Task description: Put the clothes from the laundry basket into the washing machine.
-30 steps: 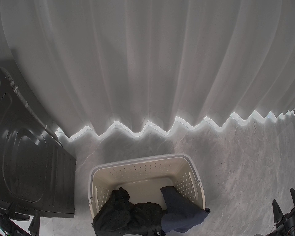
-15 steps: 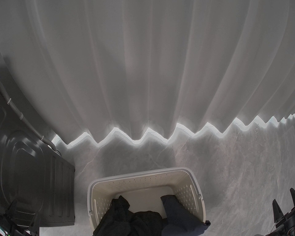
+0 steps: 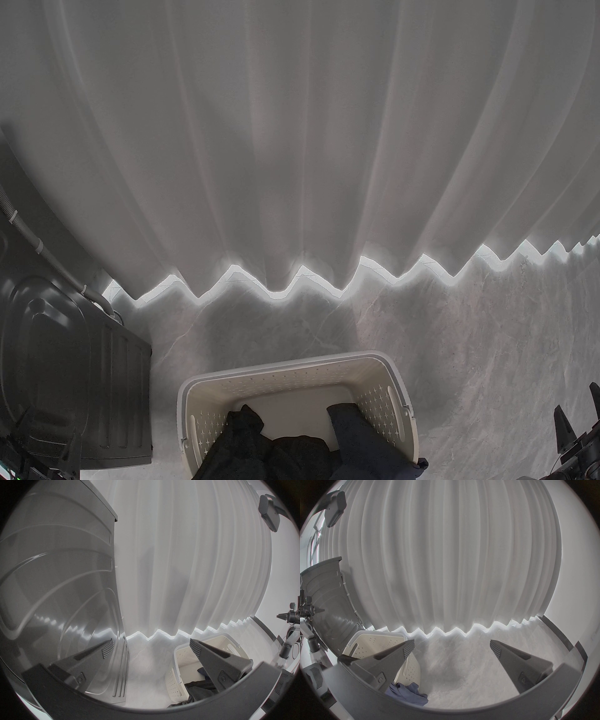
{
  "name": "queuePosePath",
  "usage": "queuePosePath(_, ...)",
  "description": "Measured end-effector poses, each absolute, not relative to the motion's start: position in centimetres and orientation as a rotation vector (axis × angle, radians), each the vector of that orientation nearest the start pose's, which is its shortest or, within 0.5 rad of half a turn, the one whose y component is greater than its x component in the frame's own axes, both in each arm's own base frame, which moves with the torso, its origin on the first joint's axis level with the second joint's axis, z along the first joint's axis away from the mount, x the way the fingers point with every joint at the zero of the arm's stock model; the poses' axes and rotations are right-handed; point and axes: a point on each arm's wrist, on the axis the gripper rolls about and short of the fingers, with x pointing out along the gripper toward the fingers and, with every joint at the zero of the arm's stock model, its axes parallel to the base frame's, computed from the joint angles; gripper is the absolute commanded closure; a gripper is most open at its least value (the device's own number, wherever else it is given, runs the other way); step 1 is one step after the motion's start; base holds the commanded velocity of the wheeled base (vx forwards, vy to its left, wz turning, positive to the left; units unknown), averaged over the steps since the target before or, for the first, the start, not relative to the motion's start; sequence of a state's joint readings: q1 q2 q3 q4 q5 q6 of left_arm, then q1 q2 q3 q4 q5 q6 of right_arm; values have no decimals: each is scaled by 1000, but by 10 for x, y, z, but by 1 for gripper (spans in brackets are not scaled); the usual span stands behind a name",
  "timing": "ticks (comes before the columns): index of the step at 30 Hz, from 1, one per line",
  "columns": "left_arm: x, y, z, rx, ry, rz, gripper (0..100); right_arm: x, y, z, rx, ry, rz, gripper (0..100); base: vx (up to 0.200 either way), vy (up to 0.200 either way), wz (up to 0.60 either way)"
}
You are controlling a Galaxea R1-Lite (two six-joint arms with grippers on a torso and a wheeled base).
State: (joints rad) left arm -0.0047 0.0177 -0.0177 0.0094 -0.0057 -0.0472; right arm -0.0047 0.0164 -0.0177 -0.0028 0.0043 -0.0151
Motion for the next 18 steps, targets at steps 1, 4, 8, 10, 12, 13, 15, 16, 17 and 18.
queuePosePath(1, -23, 0, 80, -47, 10, -11, 0, -23, 0, 81, -15, -4, 0, 0, 0, 0, 0)
queuePosePath(4, -23, 0, 80, -47, 10, -11, 0, -23, 0, 81, -15, -3, 1, 0, 0, 0, 0)
queuePosePath(8, -23, 0, 80, -47, 10, -11, 0, -23, 0, 81, -15, -4, 1, 0, 0, 0, 0)
queuePosePath(10, -23, 0, 80, -47, 10, -11, 0, -23, 0, 81, -15, -4, 1, 0, 0, 0, 0)
queuePosePath(12, -23, 0, 80, -47, 10, -11, 0, -23, 0, 81, -15, -4, 0, 0, 0, 0, 0)
queuePosePath(13, -23, 0, 80, -47, 10, -11, 0, -23, 0, 81, -15, -4, 0, 0, 0, 0, 0)
queuePosePath(15, -23, 0, 80, -47, 10, -11, 0, -23, 0, 81, -15, -4, 0, 0, 0, 0, 0)
queuePosePath(16, -23, 0, 80, -47, 10, -11, 0, -23, 0, 81, -15, -4, 0, 0, 0, 0, 0)
queuePosePath(17, -23, 0, 80, -47, 10, -11, 0, -23, 0, 81, -15, -4, 0, 0, 0, 0, 0)
queuePosePath(18, -23, 0, 80, -47, 10, -11, 0, -23, 0, 81, -15, -4, 0, 0, 0, 0, 0)
